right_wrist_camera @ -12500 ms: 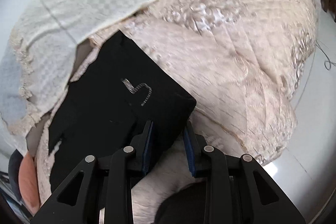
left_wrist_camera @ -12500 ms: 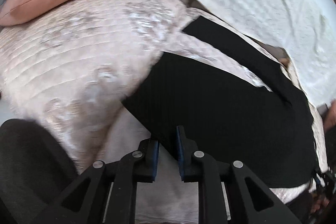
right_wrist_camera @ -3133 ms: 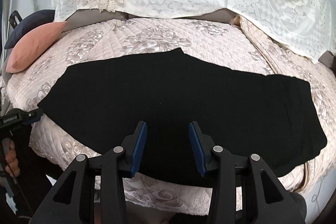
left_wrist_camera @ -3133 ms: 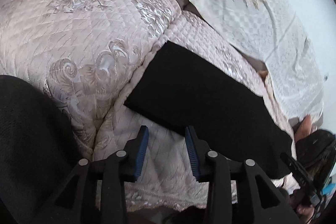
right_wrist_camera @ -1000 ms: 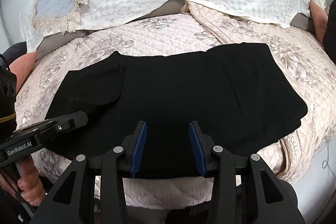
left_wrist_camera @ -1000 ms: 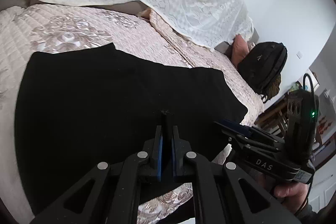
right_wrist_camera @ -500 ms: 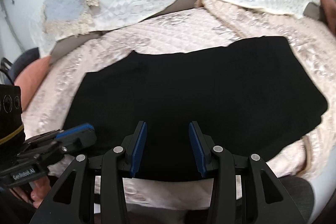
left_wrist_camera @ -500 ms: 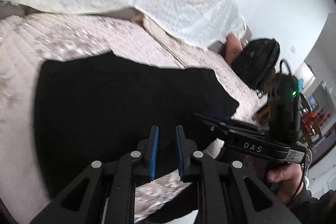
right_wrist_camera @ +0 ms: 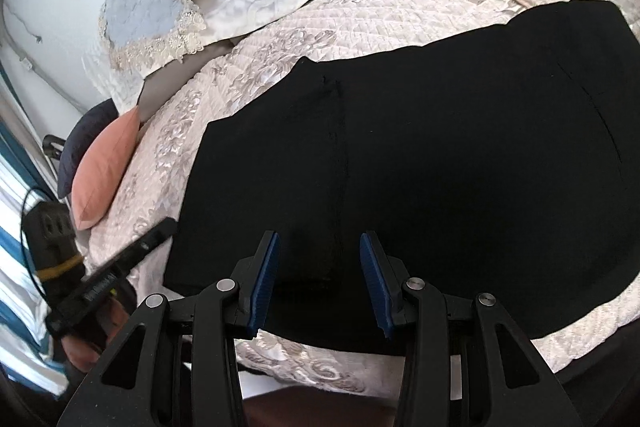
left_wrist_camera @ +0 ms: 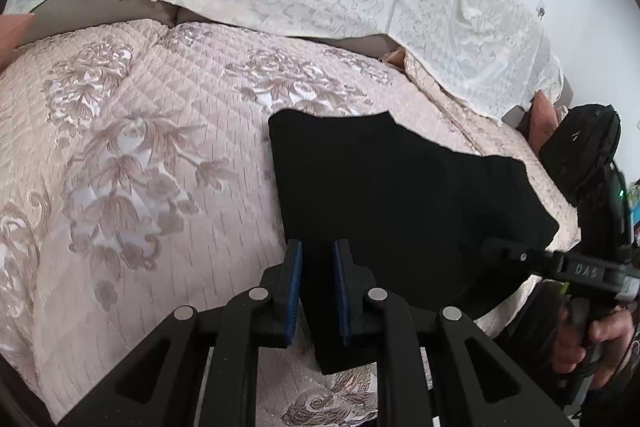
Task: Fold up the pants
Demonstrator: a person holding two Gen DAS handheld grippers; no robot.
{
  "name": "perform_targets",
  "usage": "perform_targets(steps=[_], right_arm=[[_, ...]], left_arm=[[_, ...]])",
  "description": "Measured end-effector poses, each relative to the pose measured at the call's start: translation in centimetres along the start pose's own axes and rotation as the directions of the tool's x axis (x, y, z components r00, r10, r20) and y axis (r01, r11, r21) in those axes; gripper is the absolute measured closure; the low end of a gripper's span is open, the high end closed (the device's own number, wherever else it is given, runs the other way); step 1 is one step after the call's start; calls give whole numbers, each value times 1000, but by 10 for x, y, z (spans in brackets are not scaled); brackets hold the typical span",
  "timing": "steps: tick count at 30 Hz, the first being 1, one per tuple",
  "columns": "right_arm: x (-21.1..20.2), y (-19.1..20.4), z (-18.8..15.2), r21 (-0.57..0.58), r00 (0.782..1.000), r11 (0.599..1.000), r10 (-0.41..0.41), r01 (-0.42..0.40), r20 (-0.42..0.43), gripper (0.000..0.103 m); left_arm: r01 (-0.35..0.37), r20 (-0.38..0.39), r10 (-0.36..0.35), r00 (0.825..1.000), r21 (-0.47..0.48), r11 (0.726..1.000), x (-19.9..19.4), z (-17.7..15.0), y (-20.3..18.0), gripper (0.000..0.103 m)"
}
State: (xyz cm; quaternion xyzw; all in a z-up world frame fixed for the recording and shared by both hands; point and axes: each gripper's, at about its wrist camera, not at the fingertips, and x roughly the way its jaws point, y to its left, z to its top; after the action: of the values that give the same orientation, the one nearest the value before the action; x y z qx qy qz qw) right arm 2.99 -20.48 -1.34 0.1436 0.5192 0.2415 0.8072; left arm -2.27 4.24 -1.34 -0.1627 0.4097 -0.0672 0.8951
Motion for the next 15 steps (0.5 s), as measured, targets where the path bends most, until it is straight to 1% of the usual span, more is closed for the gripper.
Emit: perform_targets(steps=[1, 2, 3, 4, 7, 10, 15], right_arm=[[1, 1, 1, -6, 1000, 1000, -10, 10, -2, 63], [2, 2, 0, -15, 1000, 1000, -22, 22, -5, 69], [4, 3, 0, -19, 999, 999, -29, 29, -18, 93], [8, 2, -2, -11, 999, 1000, -23, 22, -34, 97], [3, 6, -7, -32, 999, 999, -42, 42, 0, 98], [-6, 5, -12, -21, 999, 999, -44, 45, 25, 98], [-6, -3, -19, -17, 999, 999, -50, 50, 19, 98]], left_arm=[[-10, 2, 10, 1000, 7, 1000, 2, -2, -2, 85], [-17, 6, 17, 1000, 15, 1000, 1, -3, -3, 85], [-22, 10, 22, 1000, 24, 999, 1, -4, -5, 85], [-24, 10, 23, 1000, 25, 999, 1, -4, -6, 85], [-22, 8, 22, 1000, 27, 999, 0, -3, -6, 85], [-25, 10, 24, 1000, 28, 999, -1, -3, -7, 85], [-22, 1, 22, 1000, 31, 999, -1, -5, -6, 85]])
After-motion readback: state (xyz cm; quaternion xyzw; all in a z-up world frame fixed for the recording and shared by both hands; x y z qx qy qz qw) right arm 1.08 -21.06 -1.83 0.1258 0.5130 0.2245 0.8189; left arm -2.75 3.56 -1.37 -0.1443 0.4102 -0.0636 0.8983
